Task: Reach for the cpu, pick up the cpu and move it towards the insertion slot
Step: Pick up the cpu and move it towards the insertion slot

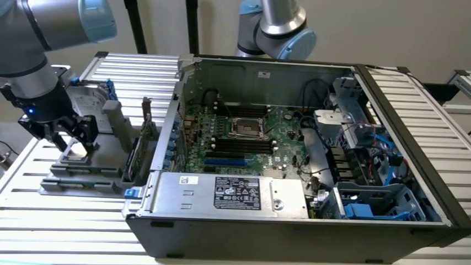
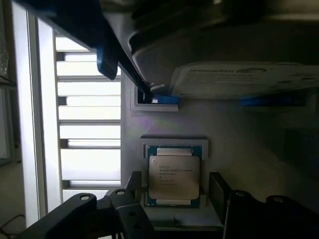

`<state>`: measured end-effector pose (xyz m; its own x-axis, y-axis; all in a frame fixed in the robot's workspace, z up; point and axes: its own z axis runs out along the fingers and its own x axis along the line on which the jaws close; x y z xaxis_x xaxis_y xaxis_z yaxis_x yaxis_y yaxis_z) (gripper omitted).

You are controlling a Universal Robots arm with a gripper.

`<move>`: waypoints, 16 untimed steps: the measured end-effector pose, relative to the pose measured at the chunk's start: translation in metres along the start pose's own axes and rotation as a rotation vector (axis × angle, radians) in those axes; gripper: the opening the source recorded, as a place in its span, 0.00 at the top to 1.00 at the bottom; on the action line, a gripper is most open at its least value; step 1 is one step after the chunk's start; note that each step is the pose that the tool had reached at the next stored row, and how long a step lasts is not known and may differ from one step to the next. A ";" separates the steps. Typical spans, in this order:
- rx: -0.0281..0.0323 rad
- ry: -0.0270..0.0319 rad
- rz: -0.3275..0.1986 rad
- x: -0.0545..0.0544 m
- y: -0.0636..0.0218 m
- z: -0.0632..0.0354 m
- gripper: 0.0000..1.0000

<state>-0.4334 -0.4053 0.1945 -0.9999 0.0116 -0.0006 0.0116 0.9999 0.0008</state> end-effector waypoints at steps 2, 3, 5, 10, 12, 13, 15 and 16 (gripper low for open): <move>0.0001 -0.0007 0.000 0.000 0.0000 0.0011 0.35; 0.0001 -0.0012 0.000 0.000 0.0001 0.0015 0.35; 0.0000 -0.0016 0.000 0.000 0.0001 0.0024 0.35; 0.0001 -0.0016 -0.001 0.000 0.0014 0.0037 0.35; 0.0000 -0.0017 -0.001 0.000 0.0022 0.0044 0.35; 0.0001 -0.0016 -0.001 0.000 0.0024 0.0047 0.35; 0.0001 -0.0015 -0.002 0.000 0.0025 0.0055 0.35; 0.0000 -0.0016 -0.002 0.000 0.0026 0.0060 0.35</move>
<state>-0.4334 -0.4027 0.1885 -0.9999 0.0101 -0.0022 0.0101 0.9999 0.0008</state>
